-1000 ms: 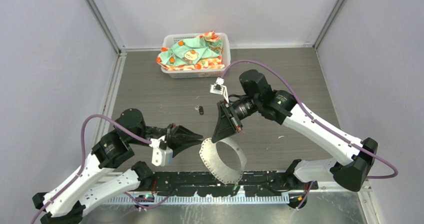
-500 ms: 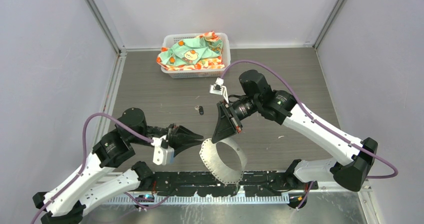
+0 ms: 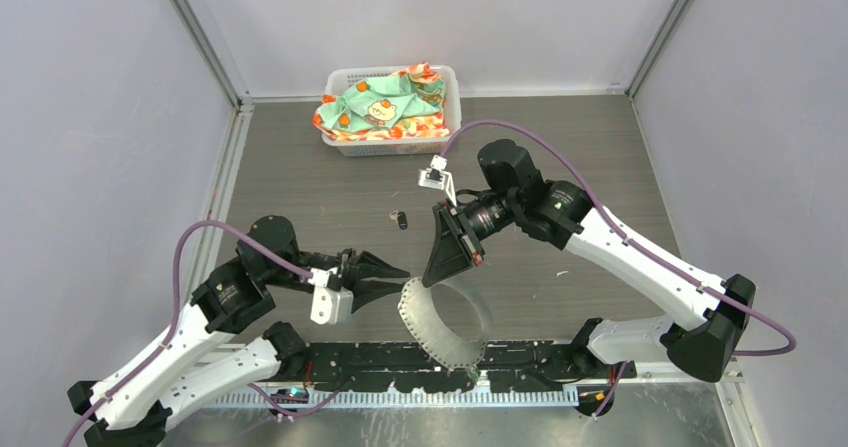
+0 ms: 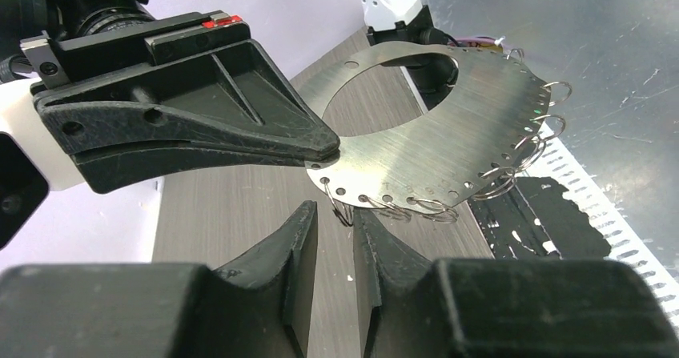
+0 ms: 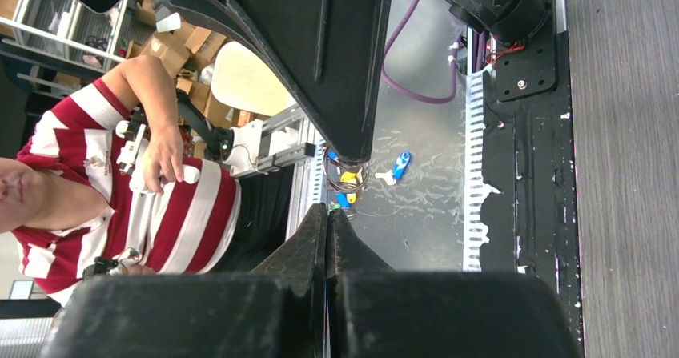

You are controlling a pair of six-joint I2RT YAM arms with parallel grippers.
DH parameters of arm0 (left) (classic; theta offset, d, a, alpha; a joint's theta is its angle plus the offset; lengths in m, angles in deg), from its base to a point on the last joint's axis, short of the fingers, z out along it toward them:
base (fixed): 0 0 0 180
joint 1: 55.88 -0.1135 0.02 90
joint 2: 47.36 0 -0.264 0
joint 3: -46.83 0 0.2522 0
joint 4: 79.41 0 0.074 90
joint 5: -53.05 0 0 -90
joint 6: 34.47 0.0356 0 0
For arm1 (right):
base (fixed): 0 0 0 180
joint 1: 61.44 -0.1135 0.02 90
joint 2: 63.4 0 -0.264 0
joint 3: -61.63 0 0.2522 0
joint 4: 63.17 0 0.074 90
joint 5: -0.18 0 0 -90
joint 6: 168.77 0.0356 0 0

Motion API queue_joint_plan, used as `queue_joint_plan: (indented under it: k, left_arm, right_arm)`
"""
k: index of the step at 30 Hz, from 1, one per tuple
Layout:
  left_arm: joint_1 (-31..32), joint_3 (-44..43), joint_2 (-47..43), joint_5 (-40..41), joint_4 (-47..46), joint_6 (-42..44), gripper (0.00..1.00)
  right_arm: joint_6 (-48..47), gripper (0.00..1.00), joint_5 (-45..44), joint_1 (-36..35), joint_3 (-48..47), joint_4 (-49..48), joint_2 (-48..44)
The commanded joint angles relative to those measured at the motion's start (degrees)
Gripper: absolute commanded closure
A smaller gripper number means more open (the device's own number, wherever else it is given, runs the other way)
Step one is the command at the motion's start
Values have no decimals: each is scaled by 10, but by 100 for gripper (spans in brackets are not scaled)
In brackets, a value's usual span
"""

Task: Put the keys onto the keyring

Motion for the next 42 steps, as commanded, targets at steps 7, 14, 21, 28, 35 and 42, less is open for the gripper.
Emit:
queue_joint_plan:
  k: [7, 14, 21, 28, 35, 42]
  left_arm:
    - [5, 6, -2, 7, -52, -22, 78]
    - [5, 9, -11, 22, -59, -20, 87]
    - [6, 1, -12, 2, -55, -35, 99]
    - [6, -28, 0, -2, -29, -41, 100]
    - [6, -64, 30, 40, -17, -190, 100]
    - [5, -63, 39, 71, -23, -331, 100]
  right_arm:
    - [18, 99, 14, -7, -6, -30, -4]
    - [20, 99, 14, -10, -5, -30, -3]
    - [21, 99, 13, -10, -7, -33, -2]
    - [-3, 71, -22, -10, -20, -9, -2]
    - [-140, 48, -143, -10, -97, 144, -18]
    - [-194, 17, -313, -10, -101, 138, -88]
